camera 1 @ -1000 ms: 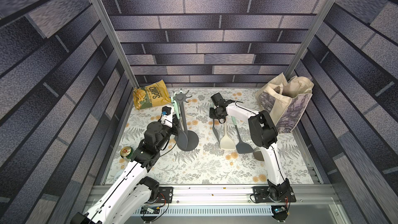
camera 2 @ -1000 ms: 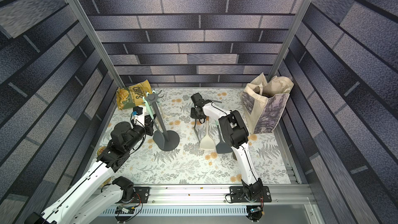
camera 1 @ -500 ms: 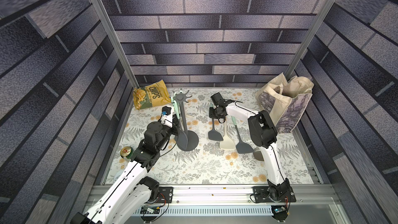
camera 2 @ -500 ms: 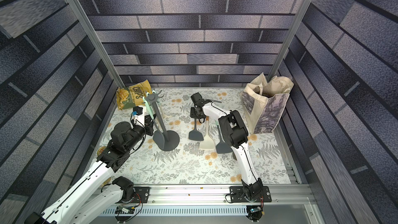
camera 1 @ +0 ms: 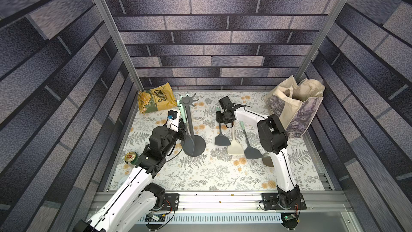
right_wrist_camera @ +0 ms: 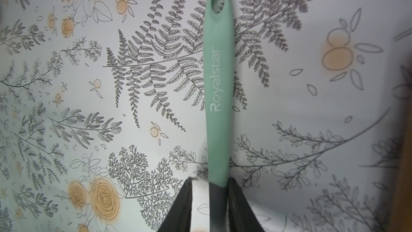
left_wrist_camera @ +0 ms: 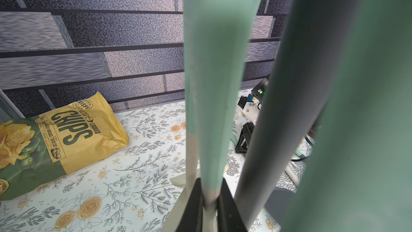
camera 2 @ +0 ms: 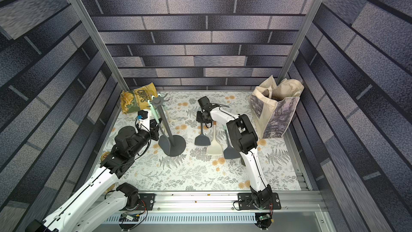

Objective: Take the spatula off the kitchen utensil rack
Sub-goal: Place the spatula at the center of the board.

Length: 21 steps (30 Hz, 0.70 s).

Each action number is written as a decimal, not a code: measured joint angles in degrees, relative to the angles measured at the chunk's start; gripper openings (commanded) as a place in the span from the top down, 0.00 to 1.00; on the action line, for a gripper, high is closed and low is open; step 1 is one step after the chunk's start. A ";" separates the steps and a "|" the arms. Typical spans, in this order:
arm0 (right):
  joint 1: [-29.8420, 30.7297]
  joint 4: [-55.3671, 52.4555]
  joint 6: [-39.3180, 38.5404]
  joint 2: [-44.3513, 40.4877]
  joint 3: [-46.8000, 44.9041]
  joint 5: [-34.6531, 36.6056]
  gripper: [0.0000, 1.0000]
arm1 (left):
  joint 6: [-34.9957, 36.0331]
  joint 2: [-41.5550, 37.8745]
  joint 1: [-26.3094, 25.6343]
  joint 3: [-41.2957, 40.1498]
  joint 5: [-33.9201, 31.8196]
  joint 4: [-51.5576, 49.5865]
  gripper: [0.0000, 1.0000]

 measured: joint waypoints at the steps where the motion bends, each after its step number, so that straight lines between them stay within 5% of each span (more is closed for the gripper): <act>1: 0.00 0.28 -0.02 -0.74 -0.85 -0.26 0.68 | 0.00 0.00 0.00 0.00 0.00 -0.02 0.86; 14: 0.00 20.00 -4.39 -26.47 -19.12 -5.53 0.57 | 0.00 -0.02 0.00 0.00 -0.02 -0.02 0.86; 21: 0.00 34.47 -6.93 -32.17 -30.91 -13.11 0.51 | -0.02 -0.02 0.00 0.00 0.00 -0.02 0.86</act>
